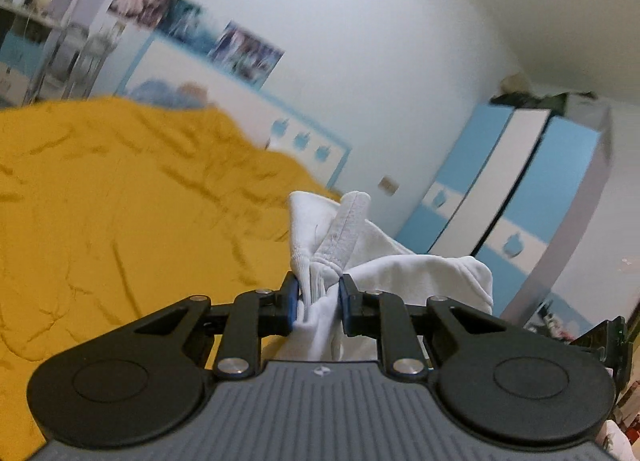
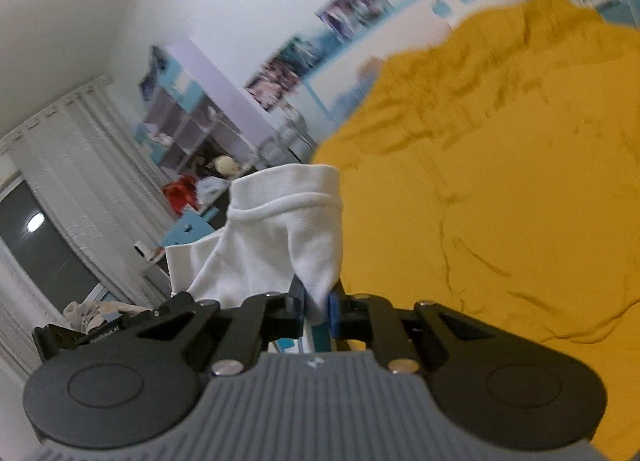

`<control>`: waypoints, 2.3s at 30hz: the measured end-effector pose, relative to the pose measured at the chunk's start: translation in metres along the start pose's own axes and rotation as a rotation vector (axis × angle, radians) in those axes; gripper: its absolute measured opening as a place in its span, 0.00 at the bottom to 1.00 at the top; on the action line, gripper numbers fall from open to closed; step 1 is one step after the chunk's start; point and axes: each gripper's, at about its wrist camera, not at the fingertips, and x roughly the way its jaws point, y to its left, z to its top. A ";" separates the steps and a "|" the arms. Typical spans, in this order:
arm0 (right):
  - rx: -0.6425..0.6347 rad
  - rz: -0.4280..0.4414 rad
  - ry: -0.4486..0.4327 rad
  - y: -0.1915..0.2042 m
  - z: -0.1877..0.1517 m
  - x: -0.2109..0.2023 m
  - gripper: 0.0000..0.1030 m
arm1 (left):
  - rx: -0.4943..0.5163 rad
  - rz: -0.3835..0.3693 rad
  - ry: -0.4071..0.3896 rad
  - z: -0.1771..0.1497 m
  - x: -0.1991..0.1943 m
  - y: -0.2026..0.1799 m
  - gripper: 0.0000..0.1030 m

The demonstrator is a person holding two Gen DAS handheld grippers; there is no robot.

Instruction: Fold small clothes

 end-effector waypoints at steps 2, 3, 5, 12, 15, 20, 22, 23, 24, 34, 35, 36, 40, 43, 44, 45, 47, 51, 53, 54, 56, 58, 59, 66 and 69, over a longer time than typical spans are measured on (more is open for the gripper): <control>-0.029 0.012 -0.033 0.017 -0.001 -0.030 0.06 | 0.014 -0.027 -0.033 0.001 -0.022 -0.021 0.22; -0.042 0.016 -0.050 0.027 -0.002 -0.045 0.06 | 0.022 -0.040 -0.047 0.002 -0.025 -0.034 0.21; -0.070 0.020 -0.084 0.043 -0.002 -0.075 0.06 | 0.036 -0.069 -0.073 0.000 -0.040 -0.054 0.22; -0.139 -0.021 -0.132 0.069 -0.016 -0.169 0.06 | 0.066 -0.125 -0.056 -0.012 -0.060 -0.100 0.22; -0.117 -0.050 -0.100 0.056 -0.027 -0.181 0.06 | 0.070 -0.106 -0.011 -0.027 -0.053 -0.099 0.21; -0.017 -0.105 0.011 0.007 -0.047 -0.147 0.06 | 0.067 0.002 0.125 -0.052 -0.019 -0.069 0.21; 0.009 -0.111 0.032 -0.009 -0.051 -0.126 0.06 | 0.055 0.033 0.169 -0.057 0.001 -0.053 0.21; 0.019 -0.120 0.042 -0.016 -0.050 -0.112 0.06 | 0.055 0.039 0.185 -0.056 0.011 -0.046 0.21; 0.026 -0.129 0.055 -0.023 -0.049 -0.101 0.06 | 0.054 0.043 0.201 -0.056 0.020 -0.039 0.21; 0.088 -0.265 0.218 -0.101 -0.044 0.002 0.07 | 0.046 0.110 0.429 -0.090 0.100 0.021 0.21; 0.097 -0.284 0.236 -0.109 -0.045 0.011 0.08 | 0.039 0.122 0.452 -0.094 0.109 0.027 0.22; 0.098 -0.302 0.250 -0.115 -0.047 0.017 0.09 | 0.033 0.130 0.470 -0.098 0.113 0.032 0.23; 0.072 -0.381 0.269 -0.130 -0.052 0.029 0.17 | 0.019 0.199 0.531 -0.110 0.126 0.049 0.33; 0.061 -0.383 0.264 -0.129 -0.054 0.022 0.17 | 0.034 0.264 0.511 -0.111 0.116 0.053 0.40; 0.044 -0.384 0.261 -0.127 -0.053 0.018 0.17 | 0.023 0.269 0.498 -0.110 0.111 0.056 0.43; 0.021 -0.387 0.259 -0.121 -0.054 0.014 0.17 | 0.011 0.272 0.486 -0.108 0.105 0.055 0.43; -0.019 -0.392 0.258 -0.109 -0.058 0.003 0.17 | 0.016 0.243 0.461 -0.101 0.092 0.048 0.43; -0.090 -0.392 0.265 -0.079 -0.076 -0.025 0.16 | 0.085 0.193 0.452 -0.100 0.063 0.017 0.36; -0.132 -0.398 0.271 -0.060 -0.088 -0.039 0.14 | 0.121 0.171 0.464 -0.104 0.050 -0.002 0.31; -0.159 -0.397 0.272 -0.051 -0.096 -0.048 0.14 | 0.138 0.163 0.469 -0.106 0.043 -0.011 0.29; -0.216 -0.398 0.282 -0.033 -0.112 -0.063 0.14 | 0.172 0.140 0.486 -0.113 0.030 -0.028 0.26; -0.262 -0.409 0.295 -0.018 -0.125 -0.075 0.15 | 0.208 0.130 0.497 -0.121 0.019 -0.043 0.26; -0.284 -0.417 0.299 -0.012 -0.133 -0.080 0.16 | 0.230 0.124 0.502 -0.126 0.011 -0.050 0.24; -0.407 -0.482 0.322 0.016 -0.187 -0.106 0.18 | 0.330 0.134 0.524 -0.167 -0.025 -0.077 0.16; -0.418 -0.522 0.363 0.009 -0.210 -0.105 0.18 | 0.344 0.173 0.567 -0.188 -0.030 -0.072 0.10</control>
